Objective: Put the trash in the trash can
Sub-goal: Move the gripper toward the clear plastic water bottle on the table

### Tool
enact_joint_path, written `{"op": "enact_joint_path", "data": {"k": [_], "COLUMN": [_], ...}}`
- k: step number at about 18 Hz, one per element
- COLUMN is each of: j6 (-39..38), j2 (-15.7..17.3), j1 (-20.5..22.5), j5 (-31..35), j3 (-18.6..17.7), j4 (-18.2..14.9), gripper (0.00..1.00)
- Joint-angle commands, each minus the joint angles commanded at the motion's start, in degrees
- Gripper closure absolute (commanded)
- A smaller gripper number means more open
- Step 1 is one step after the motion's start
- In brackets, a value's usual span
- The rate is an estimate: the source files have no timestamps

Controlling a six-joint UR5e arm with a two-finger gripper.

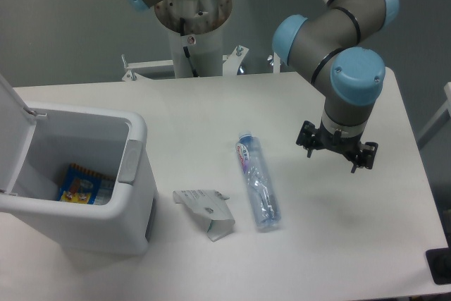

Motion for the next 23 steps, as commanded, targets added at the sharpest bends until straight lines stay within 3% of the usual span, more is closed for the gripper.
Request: {"op": "enact_joint_path", "data": {"k": [6,11,16,20,23], "j6": [-0.09,-4.21,-5.18,-7.64,-8.96], "j2": [-0.09,-0.79,-0.97,-0.53,-0.44], "j1": [-0.26,-1.49,-1.84,-2.55,-3.25], "j5": [0.00,-0.09,-0.35,-0.18,-0.35], "j3": [0.00,-0.18,-1.40,-6.93,-7.91], "j4": [0.35,4.13,4.74,14.39,15.12], "gripper": [0.00,0.00,0.00,0.00,0.00]}}
